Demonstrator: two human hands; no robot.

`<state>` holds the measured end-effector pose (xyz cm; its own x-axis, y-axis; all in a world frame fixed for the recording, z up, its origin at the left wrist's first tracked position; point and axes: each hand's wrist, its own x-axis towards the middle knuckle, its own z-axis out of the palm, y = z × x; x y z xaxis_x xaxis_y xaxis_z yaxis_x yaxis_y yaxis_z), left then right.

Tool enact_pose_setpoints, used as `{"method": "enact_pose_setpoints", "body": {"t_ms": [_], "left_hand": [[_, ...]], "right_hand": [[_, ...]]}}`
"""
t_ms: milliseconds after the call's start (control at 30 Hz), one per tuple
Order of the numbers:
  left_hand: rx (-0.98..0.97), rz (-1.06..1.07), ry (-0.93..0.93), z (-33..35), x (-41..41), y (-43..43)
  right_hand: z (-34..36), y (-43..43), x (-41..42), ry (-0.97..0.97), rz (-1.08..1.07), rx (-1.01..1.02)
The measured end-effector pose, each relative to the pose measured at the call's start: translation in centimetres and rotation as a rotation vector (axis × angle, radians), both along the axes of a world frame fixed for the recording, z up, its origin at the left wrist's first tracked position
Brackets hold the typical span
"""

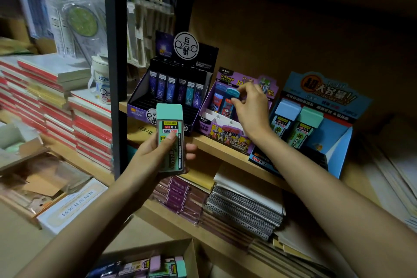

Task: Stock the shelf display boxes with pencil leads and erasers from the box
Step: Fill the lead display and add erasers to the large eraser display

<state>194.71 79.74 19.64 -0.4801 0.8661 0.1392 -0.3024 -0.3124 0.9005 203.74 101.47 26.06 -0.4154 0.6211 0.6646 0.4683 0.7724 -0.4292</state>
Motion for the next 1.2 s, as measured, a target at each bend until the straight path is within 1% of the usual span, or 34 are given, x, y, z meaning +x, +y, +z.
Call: {"method": "enact_pose_setpoints", "body": {"t_ms": [133,200,233,300,400,467,567,633,667,700,767,833,900,967,1033,1067,1200], "left_hand": [[-0.019,-0.005,0.007,0.0,0.4,-0.2],[-0.025,-0.017,0.017,0.2,0.7,-0.1],[-0.028,-0.029,0.022,0.4,1.0,-0.1],[-0.029,-0.060,0.034,0.8,1.5,0.3],[-0.034,-0.123,0.078,1.7,3.0,1.2],[-0.043,-0.167,0.125,2.4,4.4,2.1],[-0.047,-0.229,0.168,3.4,6.5,3.6],[-0.037,-0.235,0.241,4.0,7.7,4.8],[-0.029,-0.207,0.305,4.2,8.3,5.6],[-0.022,-0.153,0.406,4.3,8.6,6.3],[-0.021,0.015,0.710,4.0,8.9,8.0],[-0.032,0.160,1.053,3.2,8.7,9.6],[-0.028,0.216,1.331,2.2,8.3,10.8],[-0.011,0.198,1.507,1.1,8.0,11.9],[-0.016,0.182,1.616,0.2,7.9,12.6],[-0.020,0.183,1.631,-0.2,7.9,12.8],[0.000,0.202,1.544,-0.9,8.0,13.0]], "right_hand": [[-0.1,-0.4,0.1,-0.149,-0.111,0.072],[0.5,-1.2,0.4,-0.145,-0.101,0.062],[0.9,-1.8,0.8,-0.117,-0.062,0.033],[1.7,-3.4,1.8,-0.056,0.115,-0.132],[2.0,-6.3,4.2,-0.004,0.420,-0.553],[1.9,-7.2,5.8,0.053,0.487,-0.726],[2.3,-7.2,8.2,0.195,0.475,-0.806],[3.0,-6.6,10.0,0.253,0.443,-0.789],[3.5,-6.1,11.0,0.272,0.426,-0.752],[4.0,-5.5,12.0,0.280,0.391,-0.681],[5.1,-3.9,14.0,0.261,0.266,-0.479],[5.8,-2.0,15.7,0.241,0.144,-0.336],[5.7,0.0,17.0,0.233,0.047,-0.249],[5.1,1.5,17.8,0.198,-0.047,-0.167],[4.2,2.6,18.1,0.179,-0.085,-0.159],[3.7,2.9,18.1,0.174,-0.090,-0.167],[2.6,3.4,17.9,0.138,-0.093,-0.139]]}}
